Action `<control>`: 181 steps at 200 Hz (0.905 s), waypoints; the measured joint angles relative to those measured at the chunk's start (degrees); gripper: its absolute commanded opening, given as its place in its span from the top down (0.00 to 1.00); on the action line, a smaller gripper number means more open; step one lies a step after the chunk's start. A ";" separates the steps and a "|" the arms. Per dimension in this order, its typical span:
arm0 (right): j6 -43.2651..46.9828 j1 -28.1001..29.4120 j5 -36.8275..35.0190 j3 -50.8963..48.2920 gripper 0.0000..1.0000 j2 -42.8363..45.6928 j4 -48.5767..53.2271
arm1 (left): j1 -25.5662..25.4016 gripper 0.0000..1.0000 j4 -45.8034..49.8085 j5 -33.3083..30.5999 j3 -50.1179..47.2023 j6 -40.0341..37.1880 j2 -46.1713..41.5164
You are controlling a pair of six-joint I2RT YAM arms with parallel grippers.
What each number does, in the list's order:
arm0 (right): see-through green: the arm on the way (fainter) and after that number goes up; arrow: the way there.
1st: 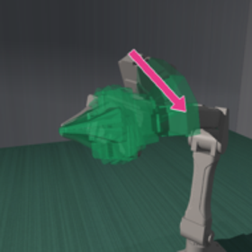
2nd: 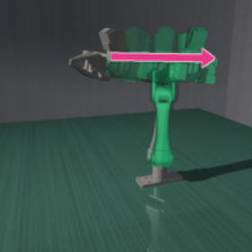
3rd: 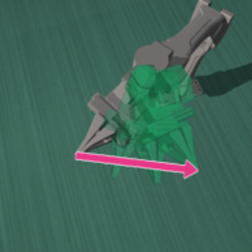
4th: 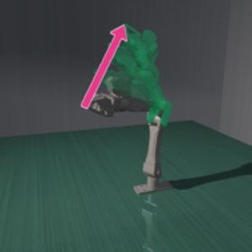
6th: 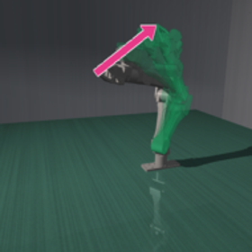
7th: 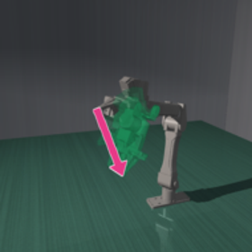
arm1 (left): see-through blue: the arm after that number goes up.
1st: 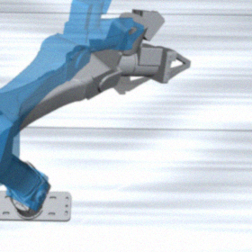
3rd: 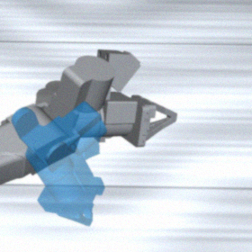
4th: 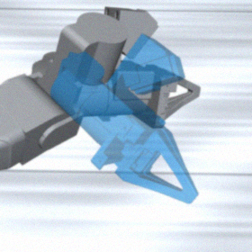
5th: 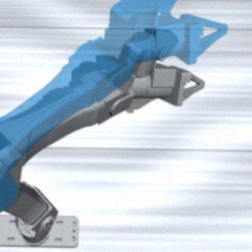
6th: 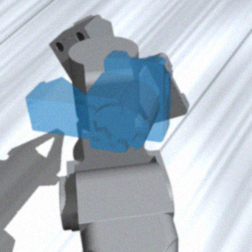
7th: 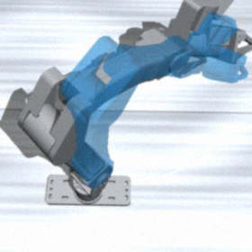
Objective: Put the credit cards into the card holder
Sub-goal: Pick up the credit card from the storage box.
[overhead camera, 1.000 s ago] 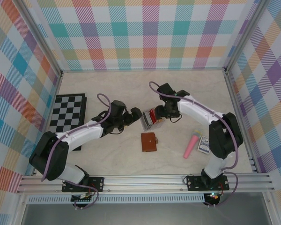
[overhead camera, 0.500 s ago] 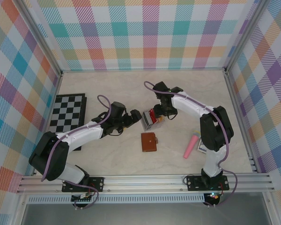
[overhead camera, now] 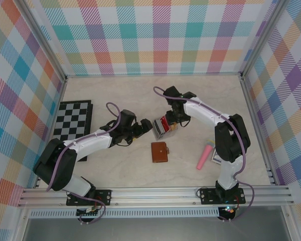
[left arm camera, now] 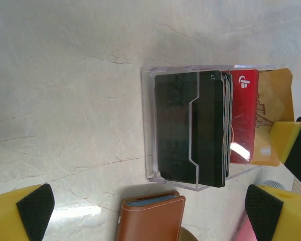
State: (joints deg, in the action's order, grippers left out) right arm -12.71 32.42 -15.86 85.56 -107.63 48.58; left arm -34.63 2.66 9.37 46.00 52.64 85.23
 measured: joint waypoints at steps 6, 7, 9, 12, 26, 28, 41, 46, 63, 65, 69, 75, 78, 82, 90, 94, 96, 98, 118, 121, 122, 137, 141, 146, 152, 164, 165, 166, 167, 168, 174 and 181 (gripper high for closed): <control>0.13 0.00 -0.02 0.17 0.43 0.02 0.00 | 0.00 0.00 -0.02 0.11 0.00 0.00 0.09; 0.13 0.00 0.00 0.20 0.43 0.02 0.02 | 0.00 0.00 -0.02 0.11 0.00 0.00 0.09; 0.17 0.00 -0.02 0.24 0.44 0.02 0.02 | 0.00 0.00 -0.02 0.15 0.00 0.00 0.11; 0.24 0.02 -0.04 0.31 0.45 0.02 0.07 | -0.02 0.00 -0.02 0.17 0.00 0.00 0.15; 0.48 0.11 -0.04 0.66 0.49 0.09 0.24 | -0.02 0.00 -0.02 0.20 0.00 0.00 0.35; 0.52 0.11 -0.09 0.70 0.50 0.09 0.26 | 0.00 0.00 -0.02 0.20 0.00 0.00 0.37; 0.90 0.24 -0.17 1.07 0.55 0.11 0.42 | 0.00 0.00 -0.04 0.22 0.00 0.00 0.55; 1.11 0.28 -0.17 1.20 0.55 0.11 0.42 | 0.00 0.00 -0.02 0.24 0.00 0.00 0.57; 1.40 0.37 -0.13 1.31 0.61 0.11 0.42 | 0.00 0.00 -0.07 0.44 0.00 0.00 0.57; 1.33 0.37 -0.09 1.33 0.62 0.11 0.42 | 0.00 0.00 -0.09 0.48 0.00 0.00 0.59; 1.49 0.44 -0.15 1.36 0.64 0.11 0.42 | -0.02 0.00 -0.09 0.52 0.00 0.00 0.59; 1.49 0.48 -0.15 1.36 0.65 0.11 0.42 | 0.00 0.00 -0.09 0.61 0.00 0.00 0.61; 1.60 0.48 -0.17 1.38 0.66 0.11 0.44 | 0.00 0.00 -0.13 0.61 0.00 0.00 0.66; 1.60 0.59 -0.17 1.44 0.67 0.11 0.50 | -0.02 0.00 -0.17 0.61 0.00 0.02 0.66; 1.68 0.61 -0.17 1.55 0.70 0.11 0.52 | 0.00 0.00 -0.22 0.63 0.00 0.00 0.72; 1.60 0.66 -0.17 1.60 0.72 0.11 0.55 | 0.00 0.00 -0.26 0.63 0.00 0.00 0.79; 1.66 0.66 -0.17 1.62 0.73 0.11 0.57 | 0.00 0.00 -0.26 0.63 0.00 0.02 0.81; 1.70 0.68 -0.17 1.66 0.74 0.11 0.61 | 0.00 0.00 -0.33 0.66 0.00 0.00 0.85; 1.68 0.85 -0.17 2.12 0.78 0.13 0.68 | 0.00 0.00 -0.70 0.68 0.00 0.00 1.31; 1.66 0.85 -0.17 2.19 0.79 0.13 0.70 | 0.00 0.00 -0.83 0.68 0.00 0.00 1.38; 1.66 0.87 -0.17 2.21 0.80 0.13 0.70 | 0.00 0.00 -0.85 0.68 0.00 0.00 1.40; 1.70 0.98 -0.09 2.38 0.84 0.33 0.85 | 0.00 0.00 -1.03 0.76 0.00 0.02 1.51; 1.62 1.03 -0.04 2.40 0.84 0.33 0.87 | 0.00 0.00 -1.09 0.85 0.00 0.02 1.53; 1.64 1.07 0.04 2.47 0.85 0.46 0.90 | -0.02 0.00 -1.20 0.90 0.00 0.02 1.55; 1.64 1.14 0.17 2.56 0.86 0.59 1.01 | 0.00 0.00 -1.27 1.01 0.00 0.02 1.55; 1.64 1.25 0.46 2.64 0.87 1.07 1.09 | -0.02 0.00 -1.27 1.07 0.00 0.02 1.55; 1.64 1.25 0.50 2.64 0.87 1.16 1.11 | 0.00 0.00 -1.27 1.09 0.00 0.02 1.55; 1.62 1.27 0.52 2.64 0.87 1.20 1.11 | -0.02 0.00 -1.27 1.09 0.00 0.00 1.55; 1.62 1.29 0.55 2.64 0.87 1.22 1.14 | 0.00 0.00 -1.25 1.09 0.00 0.02 1.55; 1.60 1.29 0.57 2.64 0.87 1.31 1.16 | 0.00 0.00 -1.25 1.09 0.00 0.02 1.55; 1.60 1.29 0.81 2.64 0.88 1.66 1.27 | -0.02 0.00 -1.27 1.09 0.00 0.00 1.55; 1.60 1.29 1.20 2.64 0.89 2.08 1.33 | 0.00 0.00 -1.27 1.09 0.00 0.00 1.55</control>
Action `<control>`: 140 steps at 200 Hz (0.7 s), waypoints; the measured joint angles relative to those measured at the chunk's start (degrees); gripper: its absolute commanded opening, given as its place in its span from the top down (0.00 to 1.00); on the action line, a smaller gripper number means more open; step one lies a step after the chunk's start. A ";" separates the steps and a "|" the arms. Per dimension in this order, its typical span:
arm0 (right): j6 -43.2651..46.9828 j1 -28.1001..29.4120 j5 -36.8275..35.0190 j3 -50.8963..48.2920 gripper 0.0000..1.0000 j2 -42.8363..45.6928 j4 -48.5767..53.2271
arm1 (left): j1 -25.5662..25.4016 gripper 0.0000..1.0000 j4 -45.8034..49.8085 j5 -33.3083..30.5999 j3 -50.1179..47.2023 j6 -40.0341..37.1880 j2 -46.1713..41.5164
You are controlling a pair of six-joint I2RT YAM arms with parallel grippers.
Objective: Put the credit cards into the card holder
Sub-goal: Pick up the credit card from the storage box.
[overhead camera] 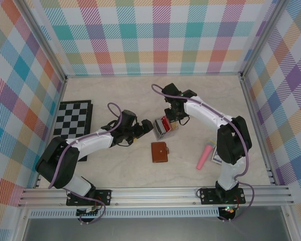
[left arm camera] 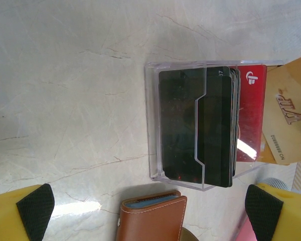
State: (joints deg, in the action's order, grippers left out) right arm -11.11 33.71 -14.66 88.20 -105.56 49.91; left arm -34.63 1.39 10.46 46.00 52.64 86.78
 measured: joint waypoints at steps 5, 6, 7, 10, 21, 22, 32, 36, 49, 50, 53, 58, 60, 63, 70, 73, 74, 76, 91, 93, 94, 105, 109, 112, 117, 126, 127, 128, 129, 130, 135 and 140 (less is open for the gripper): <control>0.00 0.00 0.31 0.00 0.89 0.37 0.07 | -0.02 0.00 0.00 0.00 0.00 0.02 0.00; 0.00 0.00 0.42 0.00 0.89 0.46 0.11 | 0.00 0.00 0.00 0.00 0.00 0.02 0.00; -0.02 0.00 0.46 0.00 0.89 0.50 0.11 | 0.00 0.00 0.00 0.00 0.00 0.02 0.00; -0.02 0.00 0.61 0.00 0.89 0.76 0.15 | -0.02 0.00 0.02 0.00 0.00 0.02 0.00; -0.22 0.00 1.44 0.00 0.90 1.73 0.33 | 0.00 0.00 0.02 0.00 0.00 0.00 0.00; -0.24 0.00 1.55 0.00 0.90 1.90 0.35 | 0.00 0.00 0.02 0.00 0.00 0.00 0.00; -0.42 0.00 2.40 0.00 0.91 3.04 0.33 | -0.02 0.00 0.02 0.00 0.02 0.00 0.00; -0.44 0.00 2.75 -0.02 0.92 3.48 0.33 | 0.00 0.00 0.02 0.00 0.00 0.00 0.00; -0.87 0.00 3.85 -0.02 0.94 4.98 0.31 | 0.00 0.00 0.02 0.00 0.02 0.02 0.00; -0.85 0.00 3.89 -0.02 0.94 5.07 0.31 | 0.00 0.00 0.02 0.00 0.02 0.00 0.00; -1.03 0.00 4.15 -0.02 0.94 5.42 0.28 | 0.00 0.00 0.04 0.00 0.07 0.02 0.00; -1.33 0.00 4.68 -0.02 0.95 5.95 0.28 | -0.02 0.00 0.07 0.00 0.11 0.02 0.00; -1.51 0.00 4.85 -0.02 0.95 6.16 0.28 | 0.00 0.00 0.07 0.00 0.15 0.00 0.00; -1.62 0.00 5.14 -0.02 0.95 6.47 0.28 | 0.00 0.00 0.07 0.00 0.22 0.02 0.00; -2.03 0.00 5.84 -0.13 0.96 7.28 0.09 | -0.02 0.00 0.04 0.02 0.42 0.02 -0.04; -2.23 0.00 6.08 -0.26 0.96 7.63 -0.13 | 0.00 0.00 0.02 0.04 0.46 0.04 -0.07; -2.27 0.00 6.16 -0.31 0.96 7.69 -0.17 | 0.00 0.00 0.02 0.04 0.48 0.04 -0.09; -2.45 0.00 6.40 -0.44 0.96 7.96 -0.37 | 0.00 0.00 0.02 0.07 0.55 0.04 -0.15; -4.24 -0.02 7.74 -2.01 0.95 10.47 -1.66 | 0.00 0.00 -0.15 0.57 0.66 0.39 -0.92; -4.61 -0.02 7.89 -2.40 0.95 10.93 -1.90 | 0.00 0.00 -0.22 0.61 0.66 0.48 -1.01; -4.66 -0.02 7.93 -2.54 0.94 11.08 -2.01 | 0.00 0.00 -0.26 0.66 0.66 0.46 -1.09; -6.34 -0.07 8.96 -4.96 0.94 13.94 -3.74 | -0.02 0.00 -1.01 1.27 0.66 0.90 -1.92; -6.73 -0.15 9.35 -5.97 0.94 15.04 -4.44 | 0.00 0.00 -1.33 1.44 0.66 1.05 -2.21; -7.48 -0.28 9.64 -7.10 0.94 16.28 -5.25 | -0.02 0.00 -1.68 1.68 0.66 1.33 -2.43; -8.09 -0.31 10.14 -8.48 0.94 17.81 -6.10 | 0.00 0.00 -2.25 1.99 0.66 1.68 -2.86; -9.73 -0.46 10.91 -11.82 0.95 21.57 -8.39 | 0.00 0.00 -3.41 2.56 0.66 2.21 -3.65; -9.81 -0.48 10.97 -12.09 0.95 21.86 -8.57 | 0.00 0.00 -3.61 2.60 0.66 2.27 -3.78; -9.94 -0.50 11.08 -12.35 0.95 22.14 -8.79 | 0.00 0.01 -3.63 2.64 0.66 2.32 -3.82; -10.19 -0.52 11.23 -12.81 0.95 22.69 -9.05 | 0.00 0.01 -3.87 2.71 0.66 2.43 -3.98; -10.29 -0.52 11.30 -13.00 0.95 22.97 -9.16 | 0.00 0.01 -4.00 2.80 0.68 2.49 -4.04; -11.23 -0.68 11.61 -14.69 0.95 24.92 -10.49 | -0.02 0.01 -4.66 3.10 0.66 2.78 -4.50; -12.39 -0.92 12.00 -16.44 0.95 26.88 -11.93 | -0.02 0.01 -5.29 3.54 0.70 3.13 -4.98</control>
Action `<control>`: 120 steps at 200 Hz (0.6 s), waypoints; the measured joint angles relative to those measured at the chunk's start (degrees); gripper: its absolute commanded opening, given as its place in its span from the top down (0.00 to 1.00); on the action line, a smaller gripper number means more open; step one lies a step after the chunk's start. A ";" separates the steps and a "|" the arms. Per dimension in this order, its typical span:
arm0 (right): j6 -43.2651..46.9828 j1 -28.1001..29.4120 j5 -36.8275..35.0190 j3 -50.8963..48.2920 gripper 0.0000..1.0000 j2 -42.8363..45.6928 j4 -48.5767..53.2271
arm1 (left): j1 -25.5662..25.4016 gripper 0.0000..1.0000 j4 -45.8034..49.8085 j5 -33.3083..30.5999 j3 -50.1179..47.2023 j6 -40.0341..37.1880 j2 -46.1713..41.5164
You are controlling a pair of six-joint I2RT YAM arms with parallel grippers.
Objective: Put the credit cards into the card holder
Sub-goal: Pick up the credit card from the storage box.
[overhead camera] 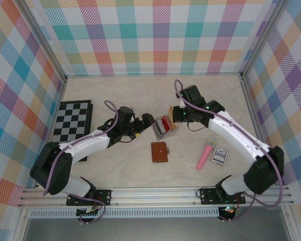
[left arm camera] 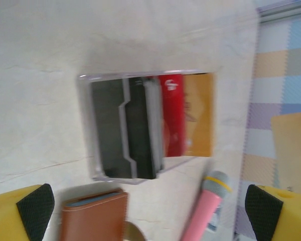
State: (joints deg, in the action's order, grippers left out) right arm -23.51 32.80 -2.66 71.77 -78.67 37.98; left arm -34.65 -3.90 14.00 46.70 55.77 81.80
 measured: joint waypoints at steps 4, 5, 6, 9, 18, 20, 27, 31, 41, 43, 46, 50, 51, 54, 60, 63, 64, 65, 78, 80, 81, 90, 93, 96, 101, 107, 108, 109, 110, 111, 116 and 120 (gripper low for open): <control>-0.63 -0.13 0.28 -1.09 0.95 1.31 -0.85 | 0.02 0.02 -0.46 0.22 0.02 0.20 -0.33; -1.07 -0.22 0.39 -1.57 0.95 1.84 -1.25 | 0.02 0.02 -0.57 0.31 0.02 0.26 -0.39; -1.25 -0.24 0.39 -1.79 0.95 2.08 -1.44 | 0.02 0.02 -0.79 0.44 0.02 0.37 -0.50; -1.70 -0.37 0.59 -2.69 0.95 2.99 -2.21 | 0.02 0.02 -1.07 0.59 0.07 0.35 -0.70; -3.61 -0.72 1.29 -5.40 0.95 5.77 -4.55 | 0.00 0.03 -2.23 1.51 0.24 0.66 -1.18; -4.07 -0.81 1.44 -6.01 0.95 6.34 -5.14 | 0.00 0.03 -2.49 1.70 0.28 0.74 -1.22; -5.44 -1.03 1.95 -7.93 0.94 7.93 -6.88 | 0.00 0.03 -3.23 2.32 0.50 1.09 -1.31; -6.16 -1.18 2.16 -8.85 0.94 8.68 -7.69 | 0.00 0.03 -3.98 2.69 0.57 1.36 -1.36; -8.11 -1.55 2.80 -11.15 0.94 10.23 -9.70 | 0.02 0.04 -5.44 3.61 0.70 2.14 -1.36; -8.57 -1.66 2.99 -11.56 0.94 10.47 -10.03 | 0.02 0.04 -5.77 3.76 0.70 2.21 -1.36; -9.16 -1.73 3.17 -12.13 0.94 10.80 -10.47 | 0.00 0.05 -6.34 4.11 0.70 2.69 -1.36; -10.03 -1.81 3.43 -12.85 0.94 11.17 -11.04 | 0.00 0.06 -6.93 4.42 0.70 2.91 -1.36; -10.21 -1.84 3.48 -12.96 0.94 11.23 -11.10 | 0.00 0.06 -7.26 4.57 0.70 3.19 -1.33; -10.75 -1.95 3.72 -13.42 0.94 11.45 -11.56 | 0.00 0.06 -7.89 4.90 0.70 3.61 -1.31; -12.07 -2.03 4.17 -14.29 0.94 11.82 -12.37 | 0.00 0.07 -9.22 5.51 0.70 4.42 -1.20; -12.76 -2.08 4.55 -14.82 0.94 12.07 -12.85 | 0.00 0.08 -10.03 5.84 0.70 4.59 -1.14; -12.94 -2.08 4.61 -14.93 0.94 12.11 -12.94 | 0.00 0.08 -10.21 5.95 0.70 4.74 -1.11; -13.16 -2.08 4.70 -15.02 0.94 12.15 -13.05 | 0.00 0.08 -10.40 6.01 0.70 4.92 -1.07; -16.44 -2.12 6.12 -16.96 0.94 13.14 -15.06 | -0.13 0.11 -13.51 7.04 0.72 6.47 -0.39; -16.81 -2.12 6.32 -17.16 0.94 13.25 -15.28 | -0.20 0.12 -13.97 7.19 0.72 6.71 -0.22; -17.07 -2.12 6.47 -17.38 0.94 13.35 -15.50 | -0.20 0.12 -14.10 7.21 0.72 6.69 -0.17; -19.23 -2.12 7.30 -18.51 0.94 14.10 -16.63 | -0.48 0.15 -15.47 7.69 0.79 7.30 0.44; -19.93 -2.12 7.54 -18.91 0.94 14.38 -17.09 | -0.61 0.16 -15.93 7.91 0.83 7.78 0.79; -20.59 -2.12 7.76 -19.28 0.94 14.60 -17.51 | -0.76 0.17 -16.22 8.04 0.92 7.69 1.01; -21.81 -2.12 8.13 -19.93 0.94 15.08 -18.16 | -1.03 0.19 -16.63 8.24 1.05 8.07 1.46; -23.19 -2.12 8.55 -20.68 0.95 15.58 -19.06 | -1.44 0.22 -17.33 8.61 1.14 8.50 2.01; -23.54 -2.12 8.57 -20.85 0.95 15.69 -19.23 | -1.49 0.23 -17.38 8.68 1.14 8.46 2.08; -23.71 -2.12 8.63 -20.92 0.95 15.76 -19.34 | -1.55 0.23 -17.49 8.72 1.16 8.44 2.12; -23.87 -2.12 8.70 -21.00 0.95 15.82 -19.45 | -1.64 0.23 -17.62 8.81 1.18 8.52 2.23; -24.20 -2.12 8.79 -21.16 0.95 15.93 -19.63 | -1.68 0.24 -17.68 8.85 1.18 8.63 2.27; -25.22 -2.12 9.01 -21.66 0.95 16.28 -20.26 | -2.03 0.24 -18.18 9.16 1.27 8.92 2.73; -26.10 -2.12 9.27 -22.10 0.94 16.57 -20.90 | -2.25 0.25 -18.75 9.35 1.29 9.35 3.06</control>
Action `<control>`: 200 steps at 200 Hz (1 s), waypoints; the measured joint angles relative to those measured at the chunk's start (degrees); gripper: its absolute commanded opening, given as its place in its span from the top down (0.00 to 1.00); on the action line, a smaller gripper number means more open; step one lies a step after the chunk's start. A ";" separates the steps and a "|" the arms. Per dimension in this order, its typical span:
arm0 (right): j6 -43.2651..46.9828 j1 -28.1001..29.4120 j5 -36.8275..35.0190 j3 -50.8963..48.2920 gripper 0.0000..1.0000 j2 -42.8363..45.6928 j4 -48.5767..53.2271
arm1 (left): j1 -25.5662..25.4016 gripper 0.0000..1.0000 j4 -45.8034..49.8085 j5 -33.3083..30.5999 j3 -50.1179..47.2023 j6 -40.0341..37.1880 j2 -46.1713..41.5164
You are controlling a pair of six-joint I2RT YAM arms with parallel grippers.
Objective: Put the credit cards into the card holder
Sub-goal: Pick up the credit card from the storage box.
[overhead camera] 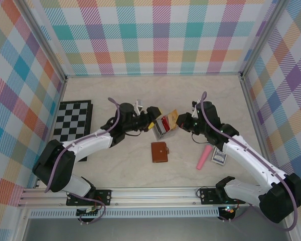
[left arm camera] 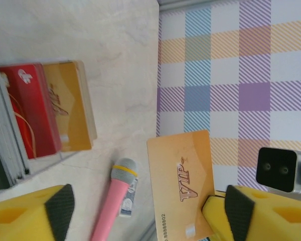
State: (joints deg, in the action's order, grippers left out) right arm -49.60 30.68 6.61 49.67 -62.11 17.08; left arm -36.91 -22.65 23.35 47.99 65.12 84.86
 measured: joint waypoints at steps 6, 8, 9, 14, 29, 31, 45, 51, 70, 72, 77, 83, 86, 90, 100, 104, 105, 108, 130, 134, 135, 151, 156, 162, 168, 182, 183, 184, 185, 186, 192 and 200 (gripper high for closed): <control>-1.16 0.00 0.24 -0.57 0.94 0.39 -0.87 | -0.44 0.26 -0.35 0.39 0.24 0.17 0.59; -1.57 0.00 0.35 -0.76 0.94 0.50 -1.18 | -0.55 0.27 -0.44 0.50 0.35 0.11 0.76; -1.73 0.00 0.39 -0.83 0.94 0.55 -1.29 | -0.59 0.27 -0.46 0.57 0.39 0.13 0.83; -2.60 0.00 0.63 -1.25 0.94 0.81 -1.95 | -0.85 0.28 -0.70 0.92 0.66 0.24 1.29; -5.03 0.00 1.55 -2.01 0.94 1.07 -3.76 | -1.22 0.28 -1.75 1.88 1.16 0.24 2.40; -5.27 0.00 1.64 -2.08 0.94 1.07 -4.00 | -1.25 0.28 -1.84 2.01 1.22 0.26 2.49; -7.13 0.00 2.49 -2.29 0.94 1.05 -5.46 | -1.27 0.28 -3.10 2.69 1.25 0.46 2.95; -7.82 0.00 2.80 -2.36 0.94 1.05 -6.03 | -1.27 0.29 -3.50 2.82 1.25 0.55 2.95; -9.79 0.00 3.82 -2.47 0.93 1.03 -8.15 | -1.27 0.34 -5.11 3.28 1.27 1.25 2.95; -9.99 0.00 4.00 -2.47 0.93 1.03 -8.39 | -1.27 0.35 -5.22 3.30 1.27 1.27 2.95; -10.27 0.00 4.24 -2.47 0.93 1.01 -8.76 | -1.27 0.36 -5.68 3.45 1.27 1.36 2.95; -10.80 0.00 4.63 -2.47 0.92 0.94 -9.29 | -1.27 0.39 -6.10 3.56 1.27 1.44 2.97; -10.99 0.00 4.81 -2.47 0.92 0.90 -9.53 | -1.27 0.41 -6.34 3.65 1.27 1.64 2.97; -11.28 0.00 5.07 -2.47 0.92 0.79 -9.86 | -1.27 0.43 -6.56 3.69 1.27 1.51 2.97; -11.80 0.00 5.60 -2.49 0.91 0.61 -10.45 | -1.27 0.47 -7.34 3.89 1.36 2.08 3.04; -12.04 0.00 5.75 -2.54 0.90 0.55 -10.64 | -1.27 0.49 -7.67 3.91 1.36 1.92 3.06; -12.11 0.00 5.84 -2.54 0.90 0.55 -10.67 | -1.27 0.50 -7.78 4.00 1.36 2.08 3.06; -12.24 0.00 5.97 -2.56 0.90 0.50 -10.80 | -1.27 0.52 -7.98 4.07 1.38 2.32 3.13; -12.96 0.00 6.51 -2.91 0.90 0.37 -11.26 | -1.27 0.61 -10.14 4.37 1.44 3.17 3.80; -13.03 0.00 6.60 -2.99 0.89 0.33 -11.32 | -1.27 0.63 -10.49 4.50 1.44 3.54 3.93; -13.03 0.00 6.60 -3.02 0.89 0.33 -11.30 | -1.27 0.63 -10.54 4.48 1.44 3.48 3.96; -13.40 0.00 6.99 -3.17 0.88 0.04 -11.32 | -1.27 0.72 -10.84 4.70 1.46 3.72 4.22; -13.44 0.00 7.04 -3.17 0.87 -0.09 -11.32 | -1.27 0.75 -10.82 4.66 1.46 3.96 4.22; -13.49 -0.02 7.17 -3.19 0.85 -0.22 -11.30 | -1.27 0.80 -10.78 4.59 1.46 4.04 4.24; -13.55 -0.11 7.28 -3.19 0.84 -0.28 -11.26 | -1.27 0.85 -10.73 4.57 1.46 4.13 4.22; -13.66 -0.52 7.89 -3.21 0.77 -0.57 -10.56 | -1.27 0.94 -10.86 4.46 1.46 3.89 4.20; -13.60 -0.57 7.93 -3.21 0.77 -0.61 -10.54 | -1.27 0.95 -10.86 4.46 1.46 3.80 4.17; -13.57 -0.59 8.00 -3.21 0.76 -0.63 -10.51 | -1.27 0.96 -10.93 4.48 1.46 3.56 4.17; -13.60 -0.68 8.07 -3.21 0.76 -0.70 -10.36 | -1.27 0.97 -10.97 4.50 1.46 3.50 4.17; -13.60 -0.70 8.07 -3.21 0.76 -0.72 -10.29 | -1.27 0.97 -11.02 4.50 1.46 3.52 4.15; -13.38 -1.03 8.59 -3.23 0.74 -1.01 -9.79 | -1.27 1.00 -11.02 4.55 1.46 3.13 4.00; -13.09 -1.57 9.70 -3.23 0.70 -1.44 -9.33 | -1.29 1.00 -10.73 4.61 1.46 2.89 3.76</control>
State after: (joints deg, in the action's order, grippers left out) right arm -62.70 29.10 16.32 46.44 -63.55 7.75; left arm -38.20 -33.39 27.97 49.45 68.01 88.62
